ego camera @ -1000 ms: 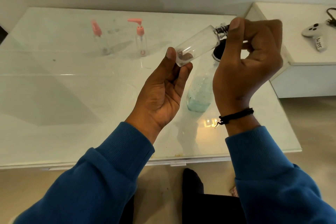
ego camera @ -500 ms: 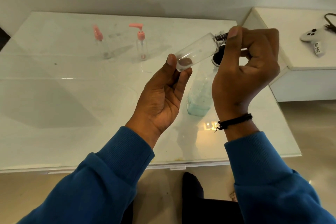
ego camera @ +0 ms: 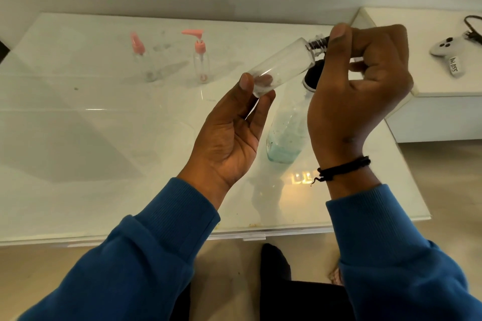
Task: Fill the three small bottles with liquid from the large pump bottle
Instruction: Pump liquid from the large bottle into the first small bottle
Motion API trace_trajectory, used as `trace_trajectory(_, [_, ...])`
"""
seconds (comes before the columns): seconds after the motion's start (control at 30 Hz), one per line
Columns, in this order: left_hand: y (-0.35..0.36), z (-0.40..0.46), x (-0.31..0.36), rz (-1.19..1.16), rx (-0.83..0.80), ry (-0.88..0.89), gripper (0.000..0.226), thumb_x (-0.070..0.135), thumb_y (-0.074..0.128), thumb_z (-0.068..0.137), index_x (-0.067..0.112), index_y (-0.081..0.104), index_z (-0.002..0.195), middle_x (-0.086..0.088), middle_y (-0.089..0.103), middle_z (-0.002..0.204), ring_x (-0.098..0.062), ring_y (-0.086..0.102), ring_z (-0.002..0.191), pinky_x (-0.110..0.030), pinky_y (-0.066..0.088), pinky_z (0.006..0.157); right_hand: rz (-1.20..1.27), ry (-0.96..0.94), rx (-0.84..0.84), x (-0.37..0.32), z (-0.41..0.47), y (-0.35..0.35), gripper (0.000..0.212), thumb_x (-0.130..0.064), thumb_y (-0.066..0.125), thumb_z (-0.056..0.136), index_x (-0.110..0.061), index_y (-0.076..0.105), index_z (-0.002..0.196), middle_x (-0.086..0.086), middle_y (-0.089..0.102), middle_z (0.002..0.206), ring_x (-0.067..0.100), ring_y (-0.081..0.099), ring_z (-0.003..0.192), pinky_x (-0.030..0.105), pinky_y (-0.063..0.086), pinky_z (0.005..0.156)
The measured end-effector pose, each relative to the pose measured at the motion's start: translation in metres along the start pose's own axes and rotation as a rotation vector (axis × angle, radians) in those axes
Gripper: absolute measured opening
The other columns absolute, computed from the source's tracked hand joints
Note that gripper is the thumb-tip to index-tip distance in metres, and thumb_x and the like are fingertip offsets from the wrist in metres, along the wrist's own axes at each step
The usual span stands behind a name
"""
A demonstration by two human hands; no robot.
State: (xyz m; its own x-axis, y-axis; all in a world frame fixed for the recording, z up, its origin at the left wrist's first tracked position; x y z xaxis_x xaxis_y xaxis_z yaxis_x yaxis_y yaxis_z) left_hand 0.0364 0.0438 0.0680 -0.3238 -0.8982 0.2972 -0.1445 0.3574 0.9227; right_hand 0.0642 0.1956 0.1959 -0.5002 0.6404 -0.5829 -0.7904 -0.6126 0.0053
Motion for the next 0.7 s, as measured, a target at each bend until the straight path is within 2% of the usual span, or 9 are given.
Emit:
trace_trajectory(0.2, [-0.0035,0.0005,-0.0001,-0.04,-0.017,-0.007,0.058,0.014,0.081,0.065,0.002,0.066,0.119,-0.016,0.069,0.12,-0.022,0.07,0.102,-0.025,0.06,0.072,0.02,-0.002,-0.017,0.0001,-0.0082,0.001,0.024,-0.003,0.065,0.095,-0.002,0.065,0.071,0.003,0.054,0.074,0.012,0.049,0.074,0.031,0.043,0.063])
trace_trajectory(0.4, [-0.0018,0.0018,-0.0009,-0.035,-0.026,-0.004,0.058,0.014,0.08,0.064,0.001,0.065,0.119,-0.016,0.069,0.118,-0.023,0.07,0.101,-0.025,0.06,0.071,-0.009,0.001,-0.012,-0.0007,-0.0008,0.0007,0.027,-0.009,0.066,0.095,-0.003,0.064,0.068,0.002,0.055,0.073,0.014,0.05,0.072,0.041,0.044,0.062])
trace_trajectory(0.53, [-0.0047,0.0017,-0.0016,-0.053,-0.035,-0.014,0.058,0.012,0.083,0.062,0.0,0.066,0.117,-0.016,0.069,0.117,-0.023,0.07,0.101,-0.026,0.06,0.071,0.007,0.004,-0.02,0.0013,-0.0072,0.0005,0.025,-0.006,0.066,0.096,-0.004,0.065,0.071,0.0,0.055,0.075,0.01,0.049,0.075,0.037,0.043,0.063])
trace_trajectory(0.7, [-0.0051,0.0029,-0.0005,-0.048,-0.038,-0.01,0.052,0.012,0.081,0.064,0.0,0.068,0.113,-0.015,0.071,0.112,-0.023,0.07,0.098,-0.025,0.06,0.069,-0.002,0.016,-0.016,0.0026,-0.0019,-0.0004,0.027,-0.009,0.065,0.095,-0.006,0.063,0.069,0.002,0.056,0.072,0.008,0.048,0.074,0.046,0.045,0.063])
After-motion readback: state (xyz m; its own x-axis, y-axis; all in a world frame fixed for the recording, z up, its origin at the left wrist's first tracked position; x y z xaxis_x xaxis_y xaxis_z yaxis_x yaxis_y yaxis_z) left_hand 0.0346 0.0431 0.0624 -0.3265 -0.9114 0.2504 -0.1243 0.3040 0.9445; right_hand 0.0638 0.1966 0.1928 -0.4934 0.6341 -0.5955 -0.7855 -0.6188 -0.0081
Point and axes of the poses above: each hand's wrist, its own z-axis towards the middle knuckle, its own y-axis out of the palm, x = y × z, the point moved 10 cm from there along z, towards the middle knuckle
